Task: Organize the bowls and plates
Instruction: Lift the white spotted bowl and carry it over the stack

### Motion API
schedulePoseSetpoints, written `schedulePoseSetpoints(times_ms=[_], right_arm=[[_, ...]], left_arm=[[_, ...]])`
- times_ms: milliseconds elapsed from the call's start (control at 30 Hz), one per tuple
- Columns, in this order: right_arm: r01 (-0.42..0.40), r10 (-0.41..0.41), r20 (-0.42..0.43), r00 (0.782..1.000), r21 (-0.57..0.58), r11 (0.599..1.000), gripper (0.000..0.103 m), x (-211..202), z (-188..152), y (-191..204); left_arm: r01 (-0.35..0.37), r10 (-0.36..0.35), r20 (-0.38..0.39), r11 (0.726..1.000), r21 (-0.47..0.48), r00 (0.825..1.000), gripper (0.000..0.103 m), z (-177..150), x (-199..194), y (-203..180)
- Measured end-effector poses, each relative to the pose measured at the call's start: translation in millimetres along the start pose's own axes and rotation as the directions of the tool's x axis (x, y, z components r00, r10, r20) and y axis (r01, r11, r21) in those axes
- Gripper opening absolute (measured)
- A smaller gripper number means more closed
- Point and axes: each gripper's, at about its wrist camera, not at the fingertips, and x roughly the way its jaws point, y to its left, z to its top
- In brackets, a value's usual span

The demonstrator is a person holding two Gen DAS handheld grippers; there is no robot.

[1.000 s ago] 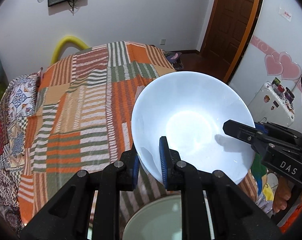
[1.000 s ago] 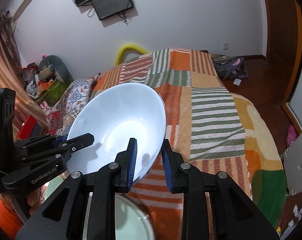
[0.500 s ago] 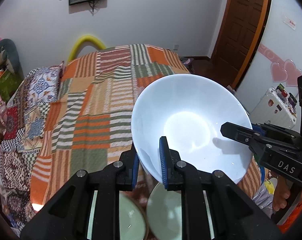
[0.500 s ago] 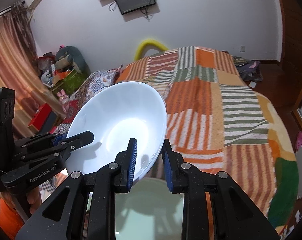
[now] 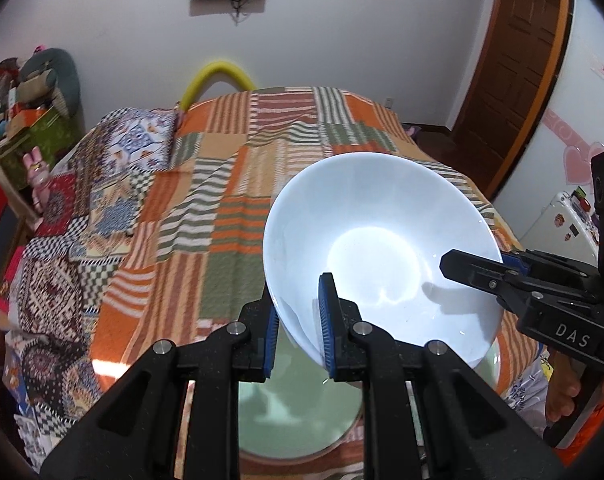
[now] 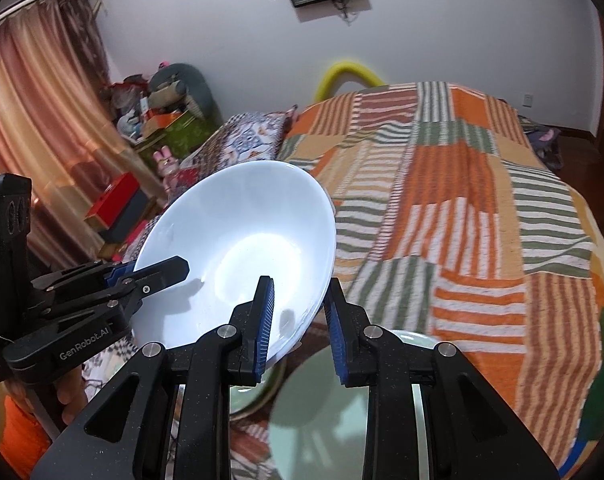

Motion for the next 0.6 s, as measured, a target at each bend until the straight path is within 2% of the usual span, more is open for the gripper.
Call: schedulePoseSetpoints(times_ms=[300, 600], right_arm=[[-0.044, 0.042, -0.045, 0.998, -0.044, 0.998, 0.025, 18.8, -12.9, 33.9], [-0.06, 0.052, -0.102, 0.993, -0.071, 0.996, 0.025, 39.4, -29.1, 55.3]], left_arm=[[-0.023, 0.024, 0.002, 0.997, -0.069, 1.0, 0.018, -27.1, -12.5, 38.4], [-0.043, 0.039, -0.036, 0.992, -0.12, 0.999, 0.018, -54.6, -6.8, 65.2]])
